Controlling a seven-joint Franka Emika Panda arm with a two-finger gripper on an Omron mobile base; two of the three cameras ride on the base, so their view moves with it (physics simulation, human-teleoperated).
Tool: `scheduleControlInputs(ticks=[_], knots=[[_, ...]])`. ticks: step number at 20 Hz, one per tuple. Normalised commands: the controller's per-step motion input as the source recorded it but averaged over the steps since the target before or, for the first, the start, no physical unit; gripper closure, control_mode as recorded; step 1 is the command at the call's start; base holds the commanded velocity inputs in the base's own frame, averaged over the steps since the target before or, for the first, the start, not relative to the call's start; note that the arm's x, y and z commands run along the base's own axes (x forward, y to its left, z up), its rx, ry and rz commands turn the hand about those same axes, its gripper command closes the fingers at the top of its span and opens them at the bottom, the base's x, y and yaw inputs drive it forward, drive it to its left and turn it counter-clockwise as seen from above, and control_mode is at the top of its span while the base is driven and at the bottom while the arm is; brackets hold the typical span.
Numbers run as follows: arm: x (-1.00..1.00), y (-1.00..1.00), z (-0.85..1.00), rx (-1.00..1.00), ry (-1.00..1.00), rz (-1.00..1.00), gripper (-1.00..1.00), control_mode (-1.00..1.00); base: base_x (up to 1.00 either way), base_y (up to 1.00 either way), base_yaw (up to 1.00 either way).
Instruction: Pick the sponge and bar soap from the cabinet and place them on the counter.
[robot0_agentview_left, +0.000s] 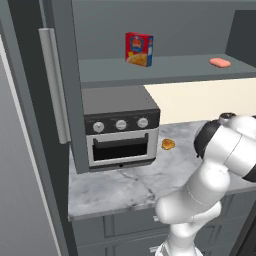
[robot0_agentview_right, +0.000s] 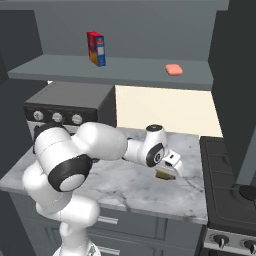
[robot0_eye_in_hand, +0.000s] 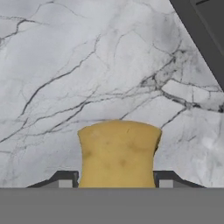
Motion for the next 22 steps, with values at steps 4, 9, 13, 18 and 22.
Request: scheduleControlInputs(ticks=[4,9,13,18,22], knots=[[0.15,-0.11,-0.2,0.0,0.0,0.0,1.0,-1.0,0.0,0.0,0.0],[0.1,-0.04,-0.12,0.01,0.0,0.0,1.0,-1.0,0.0,0.0,0.0],[0.07,-0.02,-0.08,0.01,0.0,0.0,1.0,-1.0,0.0,0.0,0.0],[0.05,0.0,-0.04,0.0,0.0,0.0,-1.0,-1.0,0.0,0.0,0.0],[0.01,-0.01,0.0,0.0,0.0,0.0,-1.0,-1.0,0.0,0.0,0.0]])
